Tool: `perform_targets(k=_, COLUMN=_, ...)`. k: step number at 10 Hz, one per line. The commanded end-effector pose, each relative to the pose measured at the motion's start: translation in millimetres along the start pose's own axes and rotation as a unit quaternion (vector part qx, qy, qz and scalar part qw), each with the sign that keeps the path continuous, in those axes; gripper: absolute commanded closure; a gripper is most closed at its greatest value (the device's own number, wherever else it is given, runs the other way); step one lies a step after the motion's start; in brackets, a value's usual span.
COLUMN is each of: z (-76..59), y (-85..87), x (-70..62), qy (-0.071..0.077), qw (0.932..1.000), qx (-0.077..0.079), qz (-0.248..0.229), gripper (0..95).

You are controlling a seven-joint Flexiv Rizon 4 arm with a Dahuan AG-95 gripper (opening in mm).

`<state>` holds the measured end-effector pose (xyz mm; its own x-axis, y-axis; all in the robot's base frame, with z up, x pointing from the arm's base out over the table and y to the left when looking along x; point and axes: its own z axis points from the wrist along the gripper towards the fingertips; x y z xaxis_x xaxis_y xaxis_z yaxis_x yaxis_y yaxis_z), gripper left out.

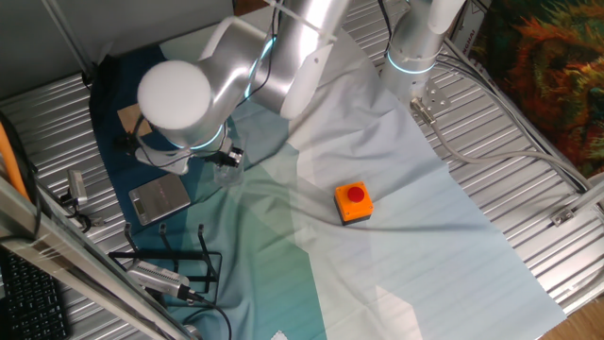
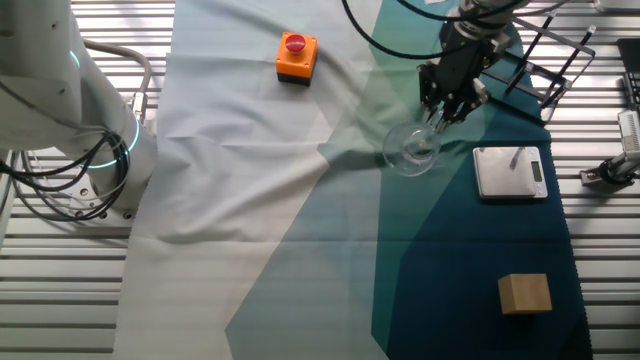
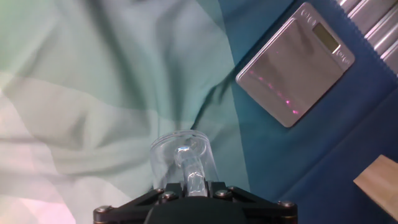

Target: Take the cup off the cup rack

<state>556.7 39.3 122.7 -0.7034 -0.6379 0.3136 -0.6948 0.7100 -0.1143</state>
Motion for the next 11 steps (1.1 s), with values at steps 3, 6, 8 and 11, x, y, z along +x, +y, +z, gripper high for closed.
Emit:
perform_targets(k=3, z=8.9, y=-1.8, x=-4.8, qy=0.014, qw=0.9999, qx=-0.001, qz=-0.002, gripper=95.0)
perform_targets(k=6, z=10.9, y=-2.0, x=-5.5, qy=0.03, qw=0.9995, qx=-0.005, qz=0.0, gripper=95.0)
perform_targets(k=8, z=13.0, y=-2.2, x=-6.3, qy=0.041, qw=0.9991, qx=-0.008, qz=0.001, gripper=95.0)
perform_targets(k=11, z=12.8, y=-2.7, x=-7.6, qy=0.059, qw=0.9982, qx=-0.009, qz=-0.002, gripper=95.0)
